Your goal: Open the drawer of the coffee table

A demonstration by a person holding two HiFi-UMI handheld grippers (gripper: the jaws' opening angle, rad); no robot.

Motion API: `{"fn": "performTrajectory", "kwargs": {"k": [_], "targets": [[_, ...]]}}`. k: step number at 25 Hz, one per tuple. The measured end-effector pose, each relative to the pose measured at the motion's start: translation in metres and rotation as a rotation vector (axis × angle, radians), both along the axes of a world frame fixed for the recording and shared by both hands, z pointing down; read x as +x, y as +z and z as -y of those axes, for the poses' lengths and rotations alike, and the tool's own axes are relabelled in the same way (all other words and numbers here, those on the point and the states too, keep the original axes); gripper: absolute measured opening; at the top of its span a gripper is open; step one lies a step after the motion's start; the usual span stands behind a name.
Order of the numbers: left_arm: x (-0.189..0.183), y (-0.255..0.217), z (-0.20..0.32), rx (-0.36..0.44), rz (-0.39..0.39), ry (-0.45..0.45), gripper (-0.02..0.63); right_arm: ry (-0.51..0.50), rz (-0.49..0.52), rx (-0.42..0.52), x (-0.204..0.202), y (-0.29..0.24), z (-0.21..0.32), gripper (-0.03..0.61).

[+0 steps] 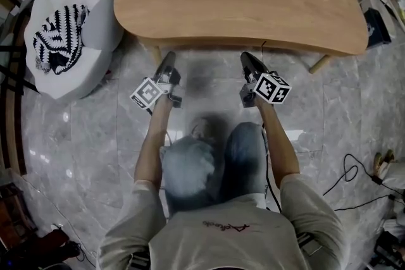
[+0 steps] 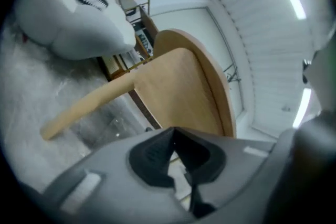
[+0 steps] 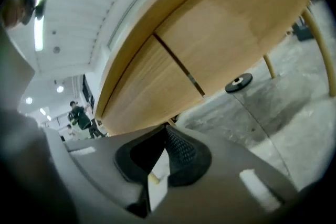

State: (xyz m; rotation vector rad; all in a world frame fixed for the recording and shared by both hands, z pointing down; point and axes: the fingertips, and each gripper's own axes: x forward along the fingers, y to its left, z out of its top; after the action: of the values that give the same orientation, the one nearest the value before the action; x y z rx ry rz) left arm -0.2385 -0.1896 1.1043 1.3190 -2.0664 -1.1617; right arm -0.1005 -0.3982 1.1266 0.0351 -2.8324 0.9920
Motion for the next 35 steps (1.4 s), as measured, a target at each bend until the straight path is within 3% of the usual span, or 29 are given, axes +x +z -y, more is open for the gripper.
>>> {"fn": "performTrajectory", "kwargs": {"k": [3,5,7,10,12,16,18,23,27,31,35], "targets": [[-0.008,0.006,0.000,0.106,-0.105,-0.017,-0.002,0.065,0.087,-0.227,0.000,0.005,0.016,0.005],[-0.013,0.011,0.002,0.085,-0.095,-0.013,-0.002,0.087,0.148,-0.339,0.001,0.005,0.023,0.019],[-0.014,0.013,0.008,0.071,-0.095,0.007,0.005,0.081,0.172,-0.381,0.001,0.006,0.023,0.089],[-0.018,0.016,0.016,0.058,-0.095,0.040,0.140,0.085,0.210,-0.418,-0.003,0.005,0.026,0.142],[-0.022,0.019,0.018,0.044,-0.089,0.050,0.207,0.065,0.252,-0.430,-0.009,0.000,0.027,0.201],[-0.030,0.019,0.019,0.006,-0.047,0.041,0.247,0.030,0.275,-0.380,-0.018,-0.005,0.030,0.253],[-0.031,0.014,0.023,0.052,-0.046,0.054,0.250,0.015,0.284,-0.359,-0.021,-0.005,0.032,0.261],[-0.030,0.011,0.025,0.100,-0.025,0.088,0.245,-0.056,0.341,-0.353,-0.024,-0.009,0.030,0.244],[-0.029,0.014,0.022,0.093,-0.027,0.089,0.183,-0.109,0.387,-0.329,-0.023,-0.017,0.025,0.165],[-0.027,0.011,0.023,0.144,-0.047,0.086,0.167,-0.112,0.389,-0.326,-0.023,-0.017,0.025,0.155],[-0.026,0.011,0.021,0.135,-0.040,0.082,0.161,-0.130,0.381,-0.312,-0.021,-0.017,0.022,0.146]]}}
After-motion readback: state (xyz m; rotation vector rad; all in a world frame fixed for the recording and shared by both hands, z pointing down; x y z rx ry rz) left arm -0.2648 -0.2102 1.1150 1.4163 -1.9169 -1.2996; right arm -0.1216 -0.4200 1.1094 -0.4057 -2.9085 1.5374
